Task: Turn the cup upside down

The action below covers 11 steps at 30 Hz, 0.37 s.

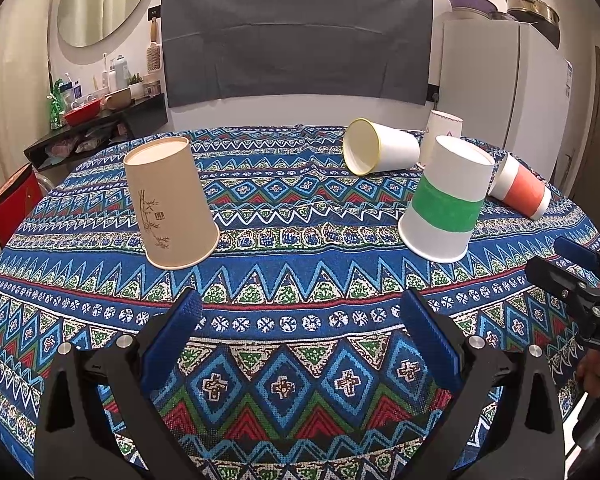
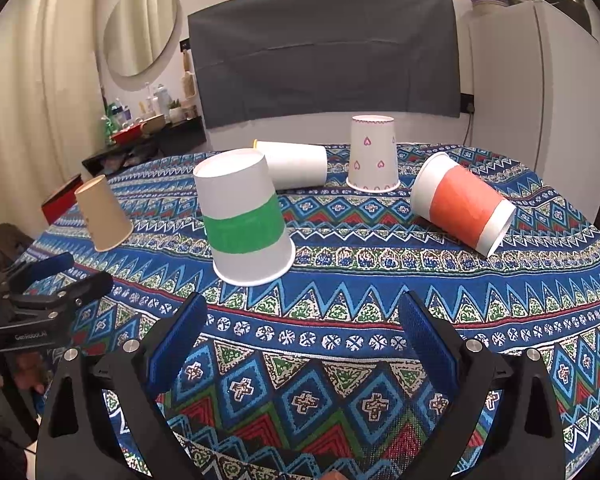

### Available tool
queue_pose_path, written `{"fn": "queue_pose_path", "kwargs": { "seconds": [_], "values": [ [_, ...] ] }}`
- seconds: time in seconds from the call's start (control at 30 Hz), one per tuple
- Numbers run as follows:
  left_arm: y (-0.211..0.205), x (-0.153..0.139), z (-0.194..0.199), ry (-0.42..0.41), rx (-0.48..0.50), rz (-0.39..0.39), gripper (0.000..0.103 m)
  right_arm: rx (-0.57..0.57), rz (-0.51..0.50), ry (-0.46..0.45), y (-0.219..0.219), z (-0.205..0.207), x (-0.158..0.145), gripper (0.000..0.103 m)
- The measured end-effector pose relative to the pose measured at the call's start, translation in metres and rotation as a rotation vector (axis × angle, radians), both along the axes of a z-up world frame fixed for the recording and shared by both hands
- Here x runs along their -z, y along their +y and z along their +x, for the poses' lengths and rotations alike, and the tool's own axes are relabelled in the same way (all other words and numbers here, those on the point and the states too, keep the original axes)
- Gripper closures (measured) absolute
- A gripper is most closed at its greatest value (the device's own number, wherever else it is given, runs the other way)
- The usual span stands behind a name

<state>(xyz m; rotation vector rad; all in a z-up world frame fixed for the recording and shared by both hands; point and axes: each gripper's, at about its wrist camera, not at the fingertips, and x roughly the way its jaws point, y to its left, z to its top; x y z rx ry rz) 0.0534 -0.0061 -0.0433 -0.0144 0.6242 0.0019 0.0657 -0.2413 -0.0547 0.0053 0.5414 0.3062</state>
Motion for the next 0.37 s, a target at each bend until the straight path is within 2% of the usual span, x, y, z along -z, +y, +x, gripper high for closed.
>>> {"fn": "queue_pose_path", "kwargs": {
  "seconds": [0.37],
  "values": [
    [0.0027, 0.0009, 0.0025, 0.006, -0.007, 0.004, 0.006, -0.001, -0.002, 0.001, 0.0002, -0.0004, 0.0009, 0.011]
  ]
}}
